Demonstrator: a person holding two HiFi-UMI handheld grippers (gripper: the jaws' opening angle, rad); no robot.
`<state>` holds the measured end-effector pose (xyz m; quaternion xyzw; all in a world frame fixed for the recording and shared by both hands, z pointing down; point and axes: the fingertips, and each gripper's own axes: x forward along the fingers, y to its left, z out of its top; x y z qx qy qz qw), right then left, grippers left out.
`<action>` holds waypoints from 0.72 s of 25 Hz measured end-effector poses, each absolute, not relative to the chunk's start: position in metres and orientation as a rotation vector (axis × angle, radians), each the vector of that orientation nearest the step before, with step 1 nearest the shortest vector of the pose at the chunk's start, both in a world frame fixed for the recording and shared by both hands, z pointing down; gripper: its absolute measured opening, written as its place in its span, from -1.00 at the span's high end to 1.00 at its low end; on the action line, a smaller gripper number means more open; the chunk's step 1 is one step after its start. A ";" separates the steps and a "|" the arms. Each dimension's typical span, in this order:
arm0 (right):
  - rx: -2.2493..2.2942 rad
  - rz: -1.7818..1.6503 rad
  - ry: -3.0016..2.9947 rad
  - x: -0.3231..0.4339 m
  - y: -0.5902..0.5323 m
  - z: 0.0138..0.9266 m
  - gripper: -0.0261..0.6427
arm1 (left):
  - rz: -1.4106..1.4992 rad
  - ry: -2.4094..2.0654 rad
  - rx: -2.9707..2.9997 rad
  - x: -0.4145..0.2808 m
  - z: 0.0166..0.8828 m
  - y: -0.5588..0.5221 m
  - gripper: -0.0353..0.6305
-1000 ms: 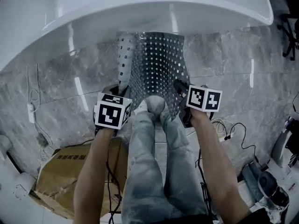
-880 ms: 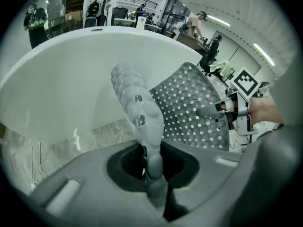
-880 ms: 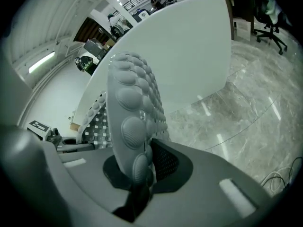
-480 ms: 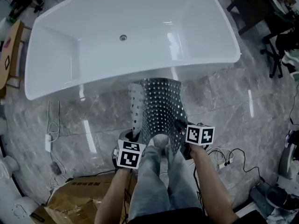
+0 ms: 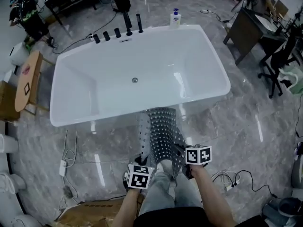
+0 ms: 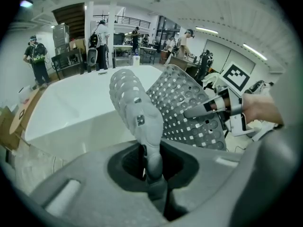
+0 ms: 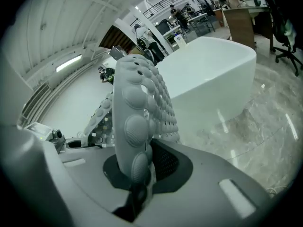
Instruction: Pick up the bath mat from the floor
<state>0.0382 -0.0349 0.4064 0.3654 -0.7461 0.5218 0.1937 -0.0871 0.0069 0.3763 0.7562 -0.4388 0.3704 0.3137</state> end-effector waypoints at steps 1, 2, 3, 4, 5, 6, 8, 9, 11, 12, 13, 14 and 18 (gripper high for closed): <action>1.022 1.445 -2.114 0.034 -0.038 0.396 0.86 | 0.971 -1.182 1.992 -0.092 0.367 0.004 0.80; 1.020 1.422 -2.133 0.030 -0.040 0.386 0.86 | 0.960 -1.212 1.987 -0.097 0.358 0.002 0.81; 1.022 1.398 -2.153 0.026 -0.043 0.375 0.86 | 0.943 -1.243 1.983 -0.102 0.348 0.000 0.81; 1.026 1.373 -2.176 0.023 -0.048 0.363 0.86 | 0.924 -1.276 1.983 -0.106 0.338 -0.004 0.81; 1.030 1.351 -2.202 0.018 -0.053 0.352 0.86 | 0.905 -1.308 1.986 -0.110 0.327 -0.008 0.81; 1.033 1.330 -2.228 0.014 -0.058 0.340 0.86 | 0.888 -1.338 1.991 -0.114 0.318 -0.012 0.82; 1.036 1.295 -2.275 0.007 -0.065 0.321 0.86 | 0.864 -1.387 2.009 -0.121 0.299 -0.019 0.82; 1.038 1.274 -2.298 0.003 -0.069 0.312 0.86 | 0.856 -1.407 2.021 -0.124 0.288 -0.023 0.82; 1.035 1.225 -2.342 -0.005 -0.078 0.291 0.86 | 0.841 -1.447 2.046 -0.133 0.265 -0.032 0.82; 1.034 1.200 -2.362 -0.009 -0.083 0.281 0.86 | 0.830 -1.469 2.064 -0.137 0.253 -0.037 0.82; 1.035 1.176 -2.386 -0.012 -0.088 0.270 0.86 | 0.816 -1.493 2.085 -0.142 0.241 -0.042 0.82; 1.039 1.151 -2.416 -0.015 -0.096 0.258 0.86 | 0.800 -1.516 2.104 -0.146 0.229 -0.047 0.82; 1.057 1.030 -2.525 -0.024 -0.117 0.204 0.85 | 0.751 -1.594 2.153 -0.160 0.183 -0.067 0.82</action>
